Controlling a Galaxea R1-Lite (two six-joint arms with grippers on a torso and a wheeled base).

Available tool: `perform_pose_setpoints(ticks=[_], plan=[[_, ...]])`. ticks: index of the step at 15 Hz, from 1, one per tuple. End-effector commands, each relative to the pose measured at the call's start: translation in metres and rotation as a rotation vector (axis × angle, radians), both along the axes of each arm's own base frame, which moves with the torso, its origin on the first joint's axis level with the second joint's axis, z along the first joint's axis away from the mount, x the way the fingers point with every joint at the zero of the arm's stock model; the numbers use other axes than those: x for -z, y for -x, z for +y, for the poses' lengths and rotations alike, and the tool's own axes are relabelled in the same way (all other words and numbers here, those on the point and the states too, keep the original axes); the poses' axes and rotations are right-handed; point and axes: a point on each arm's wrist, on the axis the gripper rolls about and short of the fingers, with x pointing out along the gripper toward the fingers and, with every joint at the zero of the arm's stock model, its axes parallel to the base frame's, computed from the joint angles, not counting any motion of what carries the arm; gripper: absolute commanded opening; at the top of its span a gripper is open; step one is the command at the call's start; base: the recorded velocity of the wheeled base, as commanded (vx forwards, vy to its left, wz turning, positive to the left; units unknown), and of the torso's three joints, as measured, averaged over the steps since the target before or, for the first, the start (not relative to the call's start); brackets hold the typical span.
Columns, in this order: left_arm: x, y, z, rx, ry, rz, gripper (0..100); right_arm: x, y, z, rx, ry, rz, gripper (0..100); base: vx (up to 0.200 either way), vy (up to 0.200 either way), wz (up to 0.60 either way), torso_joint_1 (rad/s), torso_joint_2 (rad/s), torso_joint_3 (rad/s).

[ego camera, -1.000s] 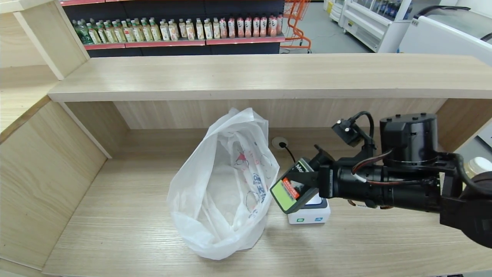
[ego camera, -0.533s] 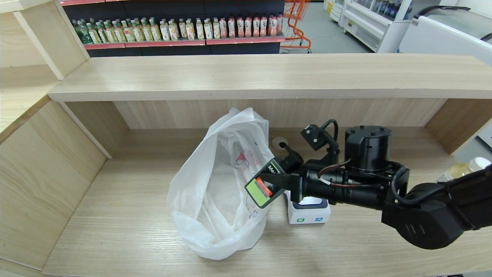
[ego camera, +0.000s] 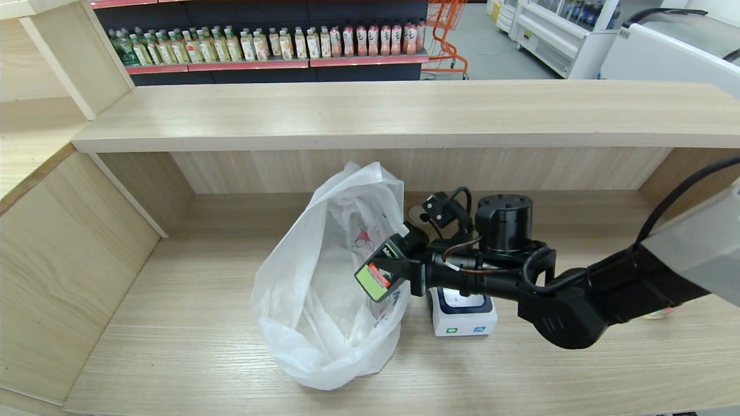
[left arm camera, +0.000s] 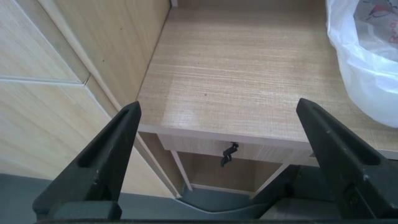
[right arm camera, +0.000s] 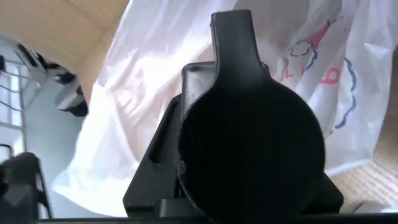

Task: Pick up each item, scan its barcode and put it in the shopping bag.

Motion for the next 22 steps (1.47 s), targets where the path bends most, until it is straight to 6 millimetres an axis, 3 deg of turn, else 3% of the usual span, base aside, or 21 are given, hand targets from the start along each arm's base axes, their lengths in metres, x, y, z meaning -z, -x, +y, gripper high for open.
perform_pose_setpoints(ticks=[1,4,5,8,10,11,15,18,19,20,22], plan=[[0.0,0.0,0.0,-0.001,0.0,0.0,100,0.02,-0.009,0.007,-0.017,0.06,-0.029,0,0.0,0.0,0.0,0.0,0.0,0.0],[0.0,0.0,0.0,0.0,0.0,0.0,100,0.027,-0.02,0.011,-0.033,0.111,-0.119,0,0.0,0.0,0.0,0.0,0.0,0.0],[0.0,0.0,0.0,0.0,0.0,0.0,100,0.028,-0.022,0.012,-0.033,0.112,-0.126,100,0.0,0.0,0.0,0.0,0.0,0.0],[0.0,0.0,0.0,0.0,0.0,0.0,100,0.016,-0.026,0.014,-0.016,0.052,-0.097,100,0.0,0.0,0.0,0.0,0.0,0.0],[0.0,0.0,0.0,0.0,0.0,0.0,100,-0.013,-0.025,0.018,0.005,-0.108,0.018,100,0.0,0.0,0.0,0.0,0.0,0.0],[0.0,0.0,0.0,0.0,0.0,0.0,100,-0.032,-0.024,0.015,0.011,-0.205,0.098,100,0.0,0.0,0.0,0.0,0.0,0.0],[0.0,0.0,0.0,0.0,0.0,0.0,100,-0.072,-0.009,-0.012,0.051,-0.37,0.237,100,0.0,0.0,0.0,0.0,0.0,0.0],[0.0,0.0,0.0,0.0,0.001,-0.001,100,-0.102,0.042,-0.049,0.071,-0.349,0.297,100,0.0,0.0,0.0,0.0,0.0,0.0],[0.0,0.0,0.0,0.0,0.0,0.0,100,-0.106,0.05,-0.057,0.076,-0.346,0.302,100,0.0,0.0,0.0,0.0,0.0,0.0],[0.0,0.0,0.0,-0.002,0.001,-0.001,100,-0.117,0.081,-0.082,0.097,-0.332,0.32,100,0.0,0.0,0.0,0.0,0.0,0.0],[0.0,0.0,0.0,0.0,0.0,0.0,100,-0.122,0.107,-0.111,0.142,-0.265,0.258,100,0.0,0.0,0.0,0.0,0.0,0.0]])
